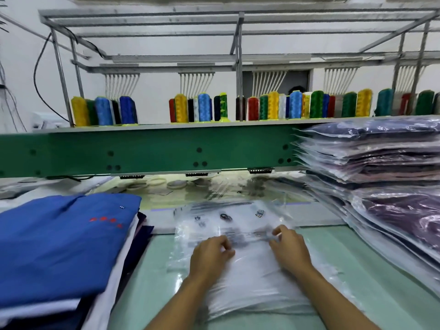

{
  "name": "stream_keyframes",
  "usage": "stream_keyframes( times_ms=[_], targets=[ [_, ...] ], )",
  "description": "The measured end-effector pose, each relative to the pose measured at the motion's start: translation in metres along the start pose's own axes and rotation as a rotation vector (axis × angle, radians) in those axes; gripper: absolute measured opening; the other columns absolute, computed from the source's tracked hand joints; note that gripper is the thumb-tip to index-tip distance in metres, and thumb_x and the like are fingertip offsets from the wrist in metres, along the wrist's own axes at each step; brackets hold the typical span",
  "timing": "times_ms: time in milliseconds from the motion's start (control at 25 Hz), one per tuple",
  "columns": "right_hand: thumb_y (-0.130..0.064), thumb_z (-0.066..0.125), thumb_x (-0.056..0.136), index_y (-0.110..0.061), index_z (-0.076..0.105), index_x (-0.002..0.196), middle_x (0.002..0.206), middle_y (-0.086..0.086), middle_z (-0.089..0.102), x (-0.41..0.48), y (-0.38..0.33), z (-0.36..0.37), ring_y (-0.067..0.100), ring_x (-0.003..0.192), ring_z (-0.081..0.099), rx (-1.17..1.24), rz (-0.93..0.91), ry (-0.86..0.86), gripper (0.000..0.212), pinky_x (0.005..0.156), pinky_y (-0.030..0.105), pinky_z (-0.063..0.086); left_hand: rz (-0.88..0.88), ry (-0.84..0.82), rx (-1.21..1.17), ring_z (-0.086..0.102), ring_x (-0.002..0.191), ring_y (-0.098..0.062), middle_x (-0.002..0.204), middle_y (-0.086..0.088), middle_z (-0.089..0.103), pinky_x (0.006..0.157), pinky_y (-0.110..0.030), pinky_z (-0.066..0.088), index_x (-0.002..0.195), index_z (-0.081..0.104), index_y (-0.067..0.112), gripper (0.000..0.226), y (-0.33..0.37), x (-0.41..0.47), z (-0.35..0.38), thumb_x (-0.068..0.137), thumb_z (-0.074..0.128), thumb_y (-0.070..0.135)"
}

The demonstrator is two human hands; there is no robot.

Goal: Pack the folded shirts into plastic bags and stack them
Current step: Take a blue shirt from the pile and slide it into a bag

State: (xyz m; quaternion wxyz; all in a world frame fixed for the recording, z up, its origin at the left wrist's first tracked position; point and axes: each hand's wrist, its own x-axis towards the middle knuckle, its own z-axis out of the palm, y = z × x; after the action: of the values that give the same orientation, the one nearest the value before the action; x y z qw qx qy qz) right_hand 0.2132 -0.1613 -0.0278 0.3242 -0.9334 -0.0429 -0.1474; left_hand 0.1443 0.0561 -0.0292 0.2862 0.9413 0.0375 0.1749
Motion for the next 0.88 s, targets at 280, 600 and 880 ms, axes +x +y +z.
stream_keyframes(
  times_ms=[280, 600, 880],
  targets=[
    [-0.036, 0.059, 0.096, -0.018, 0.06, 0.103, 0.088, -0.001, 0.064, -0.002, 0.004, -0.008, 0.022, 0.084, 0.061, 0.213, 0.071, 0.003, 0.019, 0.074, 0.033, 0.048, 0.032, 0.159, -0.005, 0.055, 0.078, -0.01, 0.077, 0.015, 0.06, 0.072, -0.033, 0.049, 0.086, 0.05, 0.027, 0.019, -0.001, -0.009, -0.001, 0.102, 0.054, 0.035],
    [-0.014, 0.061, 0.093, -0.019, 0.062, 0.107, 0.089, 0.002, 0.065, -0.008, 0.011, -0.021, 0.016, 0.073, 0.062, 0.372, 0.121, 0.027, 0.015, 0.054, 0.02, 0.042, 0.067, 0.025, 0.011, 0.063, 0.098, -0.011, 0.094, 0.017, 0.071, 0.088, -0.033, 0.05, 0.089, 0.069, 0.033, 0.011, -0.001, -0.009, -0.002, 0.083, 0.07, 0.042],
    [-0.011, 0.068, 0.089, -0.017, 0.069, 0.098, 0.089, 0.008, 0.072, -0.011, 0.005, -0.023, 0.022, 0.078, 0.067, 0.663, 0.142, -0.001, 0.011, 0.072, 0.037, 0.053, 0.248, -0.116, 0.062, 0.059, 0.113, -0.006, 0.12, 0.021, 0.067, 0.111, -0.038, 0.029, 0.118, 0.062, 0.041, 0.047, -0.001, -0.012, -0.006, 0.081, 0.062, 0.071]
  ],
)
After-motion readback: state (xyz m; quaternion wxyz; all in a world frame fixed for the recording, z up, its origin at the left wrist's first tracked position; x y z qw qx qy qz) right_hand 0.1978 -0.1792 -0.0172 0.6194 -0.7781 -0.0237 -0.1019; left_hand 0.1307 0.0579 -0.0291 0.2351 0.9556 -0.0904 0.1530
